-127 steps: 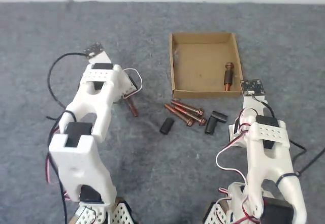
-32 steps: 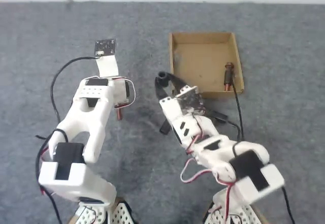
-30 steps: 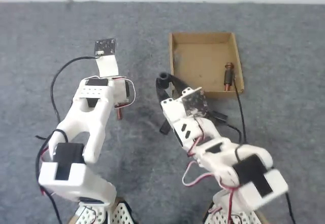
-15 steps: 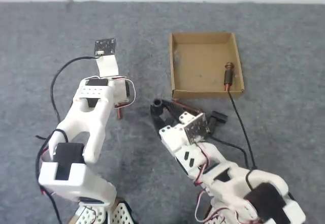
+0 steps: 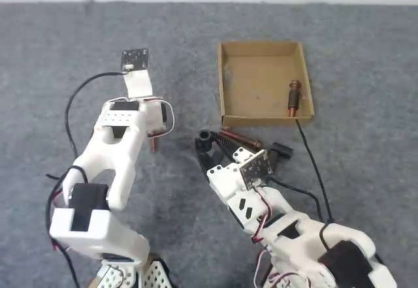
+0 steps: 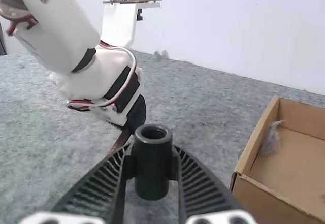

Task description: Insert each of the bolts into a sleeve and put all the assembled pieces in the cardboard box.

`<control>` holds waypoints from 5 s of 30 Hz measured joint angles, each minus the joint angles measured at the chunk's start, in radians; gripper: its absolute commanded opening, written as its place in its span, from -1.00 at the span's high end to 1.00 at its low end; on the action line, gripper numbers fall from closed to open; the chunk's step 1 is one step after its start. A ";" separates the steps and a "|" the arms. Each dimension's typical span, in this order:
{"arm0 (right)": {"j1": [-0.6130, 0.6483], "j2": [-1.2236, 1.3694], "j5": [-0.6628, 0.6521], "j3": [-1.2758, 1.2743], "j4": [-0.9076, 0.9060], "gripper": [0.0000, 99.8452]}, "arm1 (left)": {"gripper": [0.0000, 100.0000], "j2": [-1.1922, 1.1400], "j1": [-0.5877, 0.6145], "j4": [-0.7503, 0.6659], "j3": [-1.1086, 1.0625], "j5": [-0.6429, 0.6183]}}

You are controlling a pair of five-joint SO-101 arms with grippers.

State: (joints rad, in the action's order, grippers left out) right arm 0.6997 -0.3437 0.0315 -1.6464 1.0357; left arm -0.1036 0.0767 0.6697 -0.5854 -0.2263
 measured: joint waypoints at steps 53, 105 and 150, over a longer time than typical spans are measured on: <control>0.044 0.631 -0.071 0.133 0.476 0.99 | 0.97 0.804 -0.238 -0.209 -0.480 0.000; 0.040 0.631 -0.071 0.150 0.397 0.99 | 0.98 1.189 -0.362 -0.466 -0.902 -0.138; -0.034 0.563 -0.072 0.135 0.396 0.99 | 0.67 1.204 -0.431 -0.575 -1.100 -0.133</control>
State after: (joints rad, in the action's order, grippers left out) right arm 0.6659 0.2194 -0.0407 -1.5113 1.4316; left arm 1.1009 -0.3544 0.0944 -1.6855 -0.3598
